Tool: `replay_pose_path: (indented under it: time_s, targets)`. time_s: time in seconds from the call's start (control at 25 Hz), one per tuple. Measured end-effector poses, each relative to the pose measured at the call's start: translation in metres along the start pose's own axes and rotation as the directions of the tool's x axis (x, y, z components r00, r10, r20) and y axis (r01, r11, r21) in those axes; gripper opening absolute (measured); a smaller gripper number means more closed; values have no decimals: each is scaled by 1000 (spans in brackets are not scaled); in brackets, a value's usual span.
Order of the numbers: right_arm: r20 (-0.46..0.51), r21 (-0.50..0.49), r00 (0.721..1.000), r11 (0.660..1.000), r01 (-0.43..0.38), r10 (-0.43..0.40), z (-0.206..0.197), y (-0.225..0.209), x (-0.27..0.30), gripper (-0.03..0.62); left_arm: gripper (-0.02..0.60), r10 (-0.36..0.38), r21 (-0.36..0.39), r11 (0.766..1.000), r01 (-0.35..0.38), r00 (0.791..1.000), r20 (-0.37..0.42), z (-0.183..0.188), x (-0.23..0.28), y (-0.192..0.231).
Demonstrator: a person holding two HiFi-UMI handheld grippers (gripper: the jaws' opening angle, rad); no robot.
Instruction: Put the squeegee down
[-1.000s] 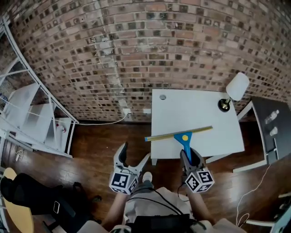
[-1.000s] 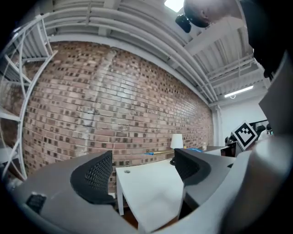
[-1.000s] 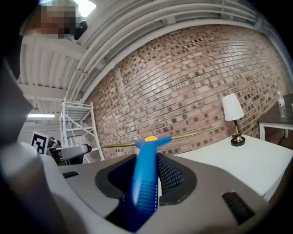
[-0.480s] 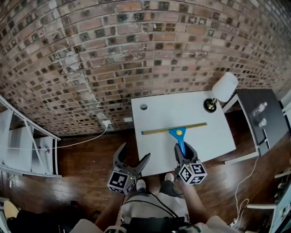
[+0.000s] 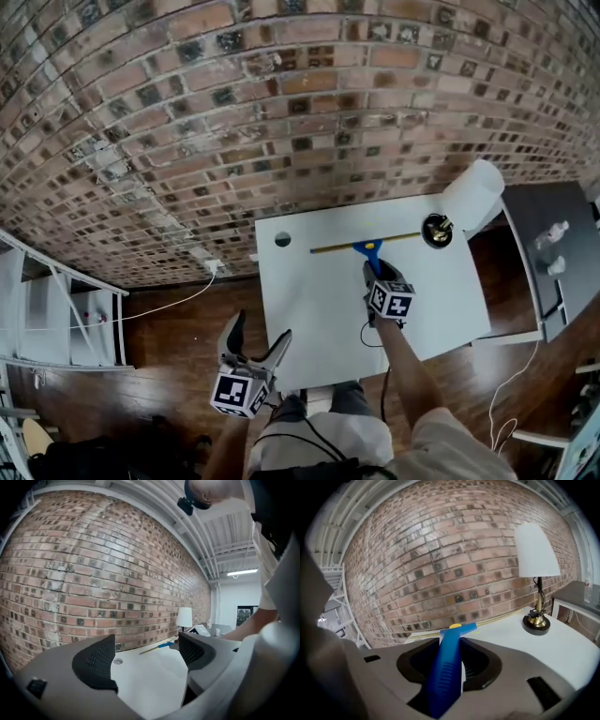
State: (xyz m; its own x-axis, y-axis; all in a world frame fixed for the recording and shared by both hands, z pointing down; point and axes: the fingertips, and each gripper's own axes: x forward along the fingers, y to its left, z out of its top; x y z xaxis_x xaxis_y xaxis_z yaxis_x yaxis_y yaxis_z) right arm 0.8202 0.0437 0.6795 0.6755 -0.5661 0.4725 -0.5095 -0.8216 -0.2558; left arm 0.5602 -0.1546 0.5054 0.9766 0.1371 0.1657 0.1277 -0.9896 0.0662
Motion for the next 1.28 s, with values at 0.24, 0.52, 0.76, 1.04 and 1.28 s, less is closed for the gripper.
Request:
replay_pose_path:
  time_s: [0.24, 0.52, 0.76, 1.04, 1.28]
  targets:
    - [-145, 42, 989, 999, 28, -21, -20, -61, 107, 164, 403, 72, -19, 997, -73, 995, -73, -17, 10, -3]
    - [-185, 92, 982, 995, 46, -28, -23, -82, 150, 164, 403, 109, -35, 993, -113, 988, -109, -31, 16, -5]
    - [-292, -91, 946, 989, 119, -141, -43, -93, 141, 328, 403, 114, -2, 993, -115, 987, -114, -24, 14, -6]
    - [4, -113, 997, 991, -74, 75, 36, -39, 72, 433, 403, 96, 19, 995, -95, 995, -38, -13, 10, 0]
    - [333, -165, 899, 956, -241, 284, 127, 60, -74, 430, 403, 85, 1, 996, -86, 994, 65, 19, -1, 5]
